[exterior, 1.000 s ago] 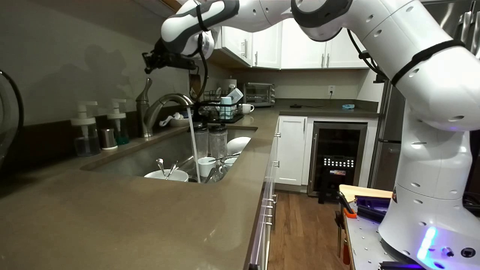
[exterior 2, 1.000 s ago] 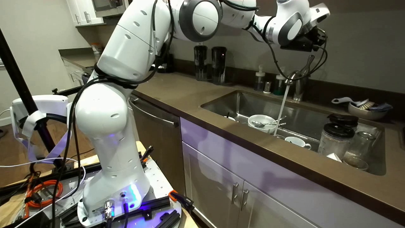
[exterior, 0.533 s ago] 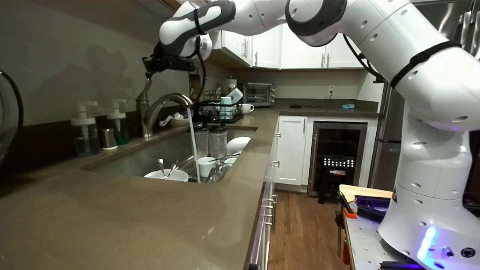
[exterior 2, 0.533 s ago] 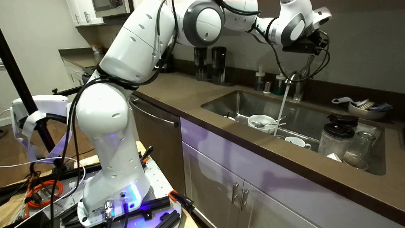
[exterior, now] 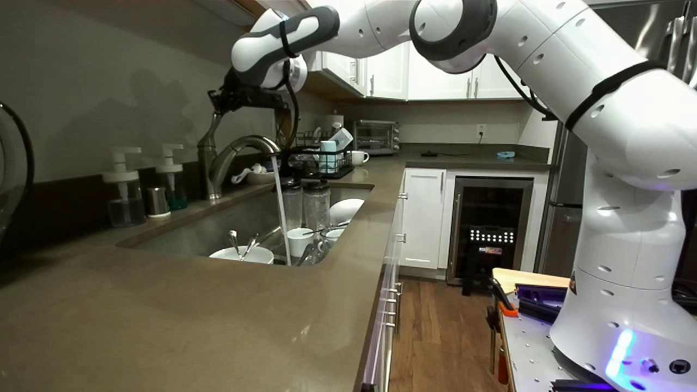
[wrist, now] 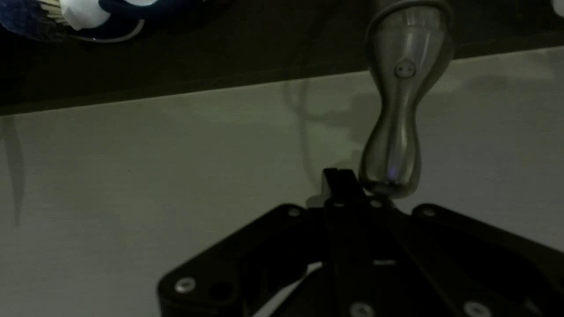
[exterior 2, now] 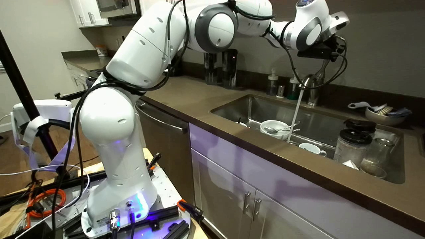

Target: Push the faucet handle downwards

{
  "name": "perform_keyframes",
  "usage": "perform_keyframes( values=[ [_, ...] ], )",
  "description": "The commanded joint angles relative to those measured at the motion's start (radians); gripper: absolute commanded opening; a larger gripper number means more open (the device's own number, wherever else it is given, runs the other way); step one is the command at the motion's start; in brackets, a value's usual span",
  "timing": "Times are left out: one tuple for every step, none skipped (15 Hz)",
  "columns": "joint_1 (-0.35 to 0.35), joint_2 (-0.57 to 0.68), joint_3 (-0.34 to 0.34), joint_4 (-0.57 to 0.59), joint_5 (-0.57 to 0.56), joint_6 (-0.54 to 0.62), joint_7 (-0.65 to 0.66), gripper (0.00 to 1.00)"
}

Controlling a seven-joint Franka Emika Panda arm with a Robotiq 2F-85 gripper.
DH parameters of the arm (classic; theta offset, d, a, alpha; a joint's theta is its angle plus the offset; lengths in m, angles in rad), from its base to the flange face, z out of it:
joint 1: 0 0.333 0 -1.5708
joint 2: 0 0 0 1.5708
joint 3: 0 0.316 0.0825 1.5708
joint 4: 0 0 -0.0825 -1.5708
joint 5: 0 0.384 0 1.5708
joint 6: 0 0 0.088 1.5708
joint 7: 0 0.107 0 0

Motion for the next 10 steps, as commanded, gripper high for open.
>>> perform_keyframes(
  values=[
    [-0.008, -0.034, 0.023, -0.048, 0.006, 0.001, -0.026, 0.03],
    [-0.011, -0.045, 0.028, -0.062, 0.010, -0.005, -0.030, 0.03],
    [-0.009, -0.056, 0.023, -0.079, 0.006, -0.009, -0.026, 0.03],
    [-0.014, -0.065, 0.030, -0.092, 0.010, -0.011, -0.034, 0.03],
    [-0.019, -0.071, 0.035, -0.091, 0.012, -0.023, -0.041, 0.03],
    [-0.023, -0.074, 0.037, -0.090, 0.014, -0.031, -0.044, 0.03],
    [-0.029, -0.077, 0.043, -0.092, 0.018, -0.030, -0.049, 0.03],
    [-0.036, -0.079, 0.050, -0.095, 0.022, -0.028, -0.055, 0.03],
    [-0.041, -0.083, 0.057, -0.101, 0.026, -0.026, -0.060, 0.03],
    [-0.046, -0.085, 0.062, -0.106, 0.029, -0.024, -0.066, 0.03]
  ],
)
